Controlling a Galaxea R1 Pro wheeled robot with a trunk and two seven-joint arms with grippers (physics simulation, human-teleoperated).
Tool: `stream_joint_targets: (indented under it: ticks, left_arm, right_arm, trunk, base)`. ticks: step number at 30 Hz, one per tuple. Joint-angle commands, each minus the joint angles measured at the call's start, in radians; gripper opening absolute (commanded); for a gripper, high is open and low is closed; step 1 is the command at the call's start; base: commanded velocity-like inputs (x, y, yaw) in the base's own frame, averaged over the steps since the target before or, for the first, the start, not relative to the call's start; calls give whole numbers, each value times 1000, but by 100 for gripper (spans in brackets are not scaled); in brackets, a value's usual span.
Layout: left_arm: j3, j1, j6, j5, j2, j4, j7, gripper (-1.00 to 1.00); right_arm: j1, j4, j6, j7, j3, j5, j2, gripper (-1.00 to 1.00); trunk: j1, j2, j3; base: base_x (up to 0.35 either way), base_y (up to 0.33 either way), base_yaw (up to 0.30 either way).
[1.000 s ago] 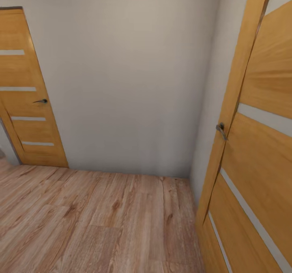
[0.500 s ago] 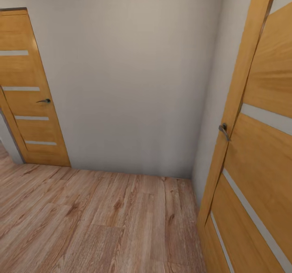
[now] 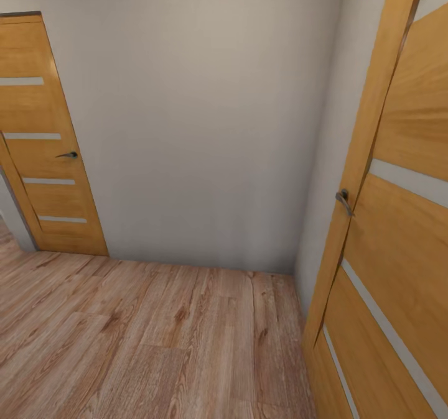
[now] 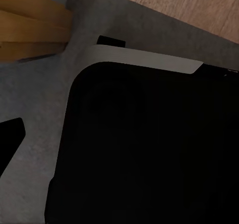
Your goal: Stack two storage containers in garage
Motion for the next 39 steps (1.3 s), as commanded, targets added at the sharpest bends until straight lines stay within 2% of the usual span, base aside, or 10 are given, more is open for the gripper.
stream_joint_targets:
  ticks: [1,9,39]
  left_arm:
    - [5,0,-2,2,-1,0,0,100]
    - [4,0,-2,2,-1,0,0,100]
    - [4,0,-2,4,0,0,0,100]
  right_arm:
    - [-1,3,-6,2,8,-10,0,100]
    - [-1,3,-6,3,10,-10,-1,100]
    - [-1,3,-6,4,11,-10,-1,100]
  trunk:
    - [0,0,-1]
    - [0,0,-1]
    - [0,0,-1]
  base:
    - [0,0,0]
    - [105,0,0]
    - [314,0,0]
